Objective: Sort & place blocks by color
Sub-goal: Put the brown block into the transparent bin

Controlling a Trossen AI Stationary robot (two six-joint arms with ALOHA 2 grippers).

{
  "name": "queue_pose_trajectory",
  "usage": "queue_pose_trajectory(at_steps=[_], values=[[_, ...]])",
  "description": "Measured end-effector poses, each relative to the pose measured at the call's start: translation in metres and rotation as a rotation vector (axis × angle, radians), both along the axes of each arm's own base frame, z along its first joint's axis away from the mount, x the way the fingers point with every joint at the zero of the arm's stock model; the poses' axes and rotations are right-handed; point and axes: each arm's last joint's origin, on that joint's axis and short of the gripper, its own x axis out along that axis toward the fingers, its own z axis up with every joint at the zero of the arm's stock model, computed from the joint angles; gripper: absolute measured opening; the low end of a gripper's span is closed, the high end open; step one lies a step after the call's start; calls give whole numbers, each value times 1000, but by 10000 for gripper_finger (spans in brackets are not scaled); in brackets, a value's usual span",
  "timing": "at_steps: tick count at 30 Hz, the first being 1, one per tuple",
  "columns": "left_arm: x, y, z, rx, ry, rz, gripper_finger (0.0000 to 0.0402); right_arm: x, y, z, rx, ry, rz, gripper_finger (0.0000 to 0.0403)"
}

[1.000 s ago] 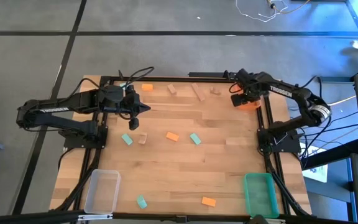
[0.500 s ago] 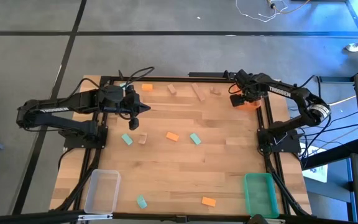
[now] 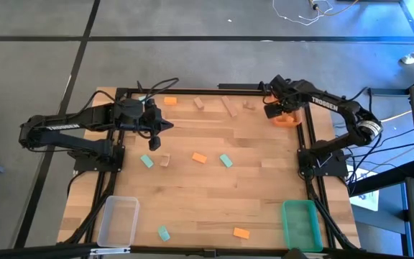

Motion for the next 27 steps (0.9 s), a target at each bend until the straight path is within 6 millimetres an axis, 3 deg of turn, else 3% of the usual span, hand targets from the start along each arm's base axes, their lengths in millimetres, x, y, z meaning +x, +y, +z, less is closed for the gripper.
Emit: queue_pose_trajectory(at_steps=[7,13,18,27], values=[[-6,-1,-10,-72,98,34,0,30,7,42,-26,-122,130,130],[-11,-2,-16,-126,171,65,0,61,27,73,3,-289,357,59],[-14,-2,-20,-149,213,79,0,84,59,82,52,-345,628,6],[-15,-2,-21,-150,228,79,0,110,127,83,124,-367,898,3]])
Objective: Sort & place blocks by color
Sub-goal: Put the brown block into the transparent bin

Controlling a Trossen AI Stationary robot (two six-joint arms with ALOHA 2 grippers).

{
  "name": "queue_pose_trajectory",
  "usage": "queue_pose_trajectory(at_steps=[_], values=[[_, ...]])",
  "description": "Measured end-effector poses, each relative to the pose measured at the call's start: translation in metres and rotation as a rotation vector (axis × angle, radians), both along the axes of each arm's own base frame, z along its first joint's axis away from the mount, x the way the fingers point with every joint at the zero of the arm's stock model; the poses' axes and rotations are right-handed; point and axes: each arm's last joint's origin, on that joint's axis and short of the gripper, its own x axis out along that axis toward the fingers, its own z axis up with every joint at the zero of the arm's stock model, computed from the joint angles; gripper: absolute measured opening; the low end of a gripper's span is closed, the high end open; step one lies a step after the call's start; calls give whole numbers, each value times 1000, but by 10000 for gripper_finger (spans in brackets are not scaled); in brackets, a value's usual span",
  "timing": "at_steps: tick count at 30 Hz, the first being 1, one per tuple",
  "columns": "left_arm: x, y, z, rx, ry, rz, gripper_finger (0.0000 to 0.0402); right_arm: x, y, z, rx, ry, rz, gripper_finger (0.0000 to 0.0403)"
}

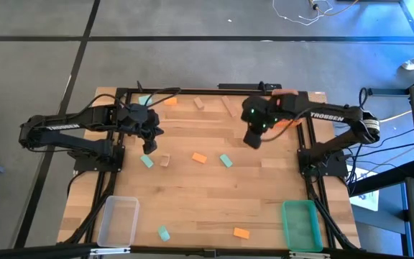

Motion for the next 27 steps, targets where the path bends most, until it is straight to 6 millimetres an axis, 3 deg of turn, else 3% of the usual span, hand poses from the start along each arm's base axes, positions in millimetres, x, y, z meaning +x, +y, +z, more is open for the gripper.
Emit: queue_pose_trajectory(at_steps=[9,27], values=[[0,0,0,5,0,4,0,12,34,3,37,-72,46,5],[0,-1,0,1,2,-36,0,18,35,6,19,-141,51,6]])
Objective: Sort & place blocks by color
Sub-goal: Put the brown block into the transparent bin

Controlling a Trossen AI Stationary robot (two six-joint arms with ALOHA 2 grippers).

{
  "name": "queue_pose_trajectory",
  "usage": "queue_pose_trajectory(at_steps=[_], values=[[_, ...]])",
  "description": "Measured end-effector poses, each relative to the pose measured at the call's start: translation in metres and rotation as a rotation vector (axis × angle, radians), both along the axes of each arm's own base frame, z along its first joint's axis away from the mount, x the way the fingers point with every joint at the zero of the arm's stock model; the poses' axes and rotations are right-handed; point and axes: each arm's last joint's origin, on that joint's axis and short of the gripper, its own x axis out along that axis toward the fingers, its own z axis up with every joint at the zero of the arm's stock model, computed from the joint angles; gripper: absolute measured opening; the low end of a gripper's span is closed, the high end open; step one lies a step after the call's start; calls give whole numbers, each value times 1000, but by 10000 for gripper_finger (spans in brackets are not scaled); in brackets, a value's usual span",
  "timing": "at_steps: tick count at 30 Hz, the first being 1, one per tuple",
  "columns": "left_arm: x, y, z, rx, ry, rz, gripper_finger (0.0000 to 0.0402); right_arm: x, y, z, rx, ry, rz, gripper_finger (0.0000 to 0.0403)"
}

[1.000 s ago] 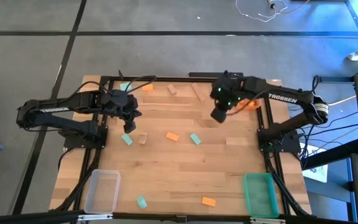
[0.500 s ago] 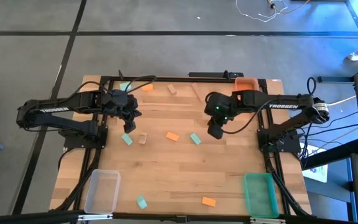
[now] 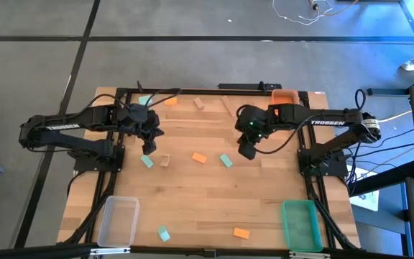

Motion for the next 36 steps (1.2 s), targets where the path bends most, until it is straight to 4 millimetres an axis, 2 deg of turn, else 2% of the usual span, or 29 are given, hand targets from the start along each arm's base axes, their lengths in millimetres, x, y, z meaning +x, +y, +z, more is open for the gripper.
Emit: queue_pose_trajectory(at_steps=[14,20,26,36], values=[[-3,-1,-3,-23,36,15,0,0,0,0,1,1,0,6],[-7,-2,-7,-201,58,131,18,0,0,0,1,2,1,6],[-6,-1,-6,-172,38,172,87,0,0,0,0,2,2,6],[-6,0,-6,-149,38,187,263,0,0,0,0,2,2,6]])
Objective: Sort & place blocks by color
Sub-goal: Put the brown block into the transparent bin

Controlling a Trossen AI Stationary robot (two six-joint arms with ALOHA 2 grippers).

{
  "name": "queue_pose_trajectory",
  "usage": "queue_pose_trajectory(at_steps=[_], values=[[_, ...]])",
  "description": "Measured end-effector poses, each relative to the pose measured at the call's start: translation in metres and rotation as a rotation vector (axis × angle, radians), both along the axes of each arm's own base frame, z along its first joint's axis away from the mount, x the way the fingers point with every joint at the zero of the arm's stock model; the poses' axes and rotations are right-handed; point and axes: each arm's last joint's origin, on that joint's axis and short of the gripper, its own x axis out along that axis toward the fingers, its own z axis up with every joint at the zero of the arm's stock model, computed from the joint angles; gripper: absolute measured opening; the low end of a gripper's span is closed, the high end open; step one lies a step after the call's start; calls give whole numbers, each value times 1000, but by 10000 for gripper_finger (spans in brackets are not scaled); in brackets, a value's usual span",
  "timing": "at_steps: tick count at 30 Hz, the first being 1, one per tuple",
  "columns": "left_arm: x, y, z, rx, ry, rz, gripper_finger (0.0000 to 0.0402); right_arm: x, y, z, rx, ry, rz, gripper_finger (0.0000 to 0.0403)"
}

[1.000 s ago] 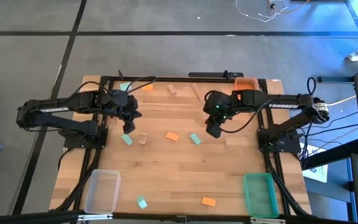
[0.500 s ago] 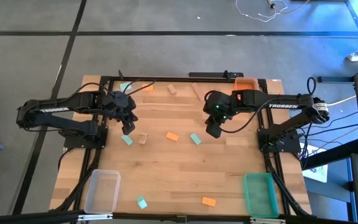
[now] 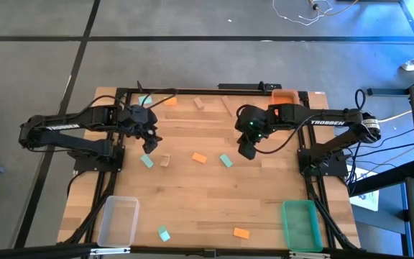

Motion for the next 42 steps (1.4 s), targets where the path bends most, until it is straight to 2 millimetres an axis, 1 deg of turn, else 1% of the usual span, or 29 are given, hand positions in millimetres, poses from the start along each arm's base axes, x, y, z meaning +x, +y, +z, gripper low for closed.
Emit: queue_pose_trajectory(at_steps=[2,5,9,15,19,24,33,38,42], values=[[0,0,0,-9,-3,4,291,0,0,0,1,0,-1,6],[-1,0,-1,-32,2,28,323,0,0,0,0,0,0,6],[-4,0,-4,-32,45,63,344,0,0,0,0,0,0,6],[-5,-2,-8,-55,76,45,347,0,0,0,0,0,0,6],[0,-6,-27,-118,143,50,347,0,0,0,0,0,0,6],[6,-13,-49,-205,205,130,347,0,0,0,0,-1,0,6],[26,-33,-78,-415,219,308,348,0,0,0,0,-6,0,6],[37,-39,-89,-383,246,338,348,1,0,0,-1,-8,0,6],[43,-42,-99,-375,267,406,347,1,0,1,-1,-14,-1,6]])
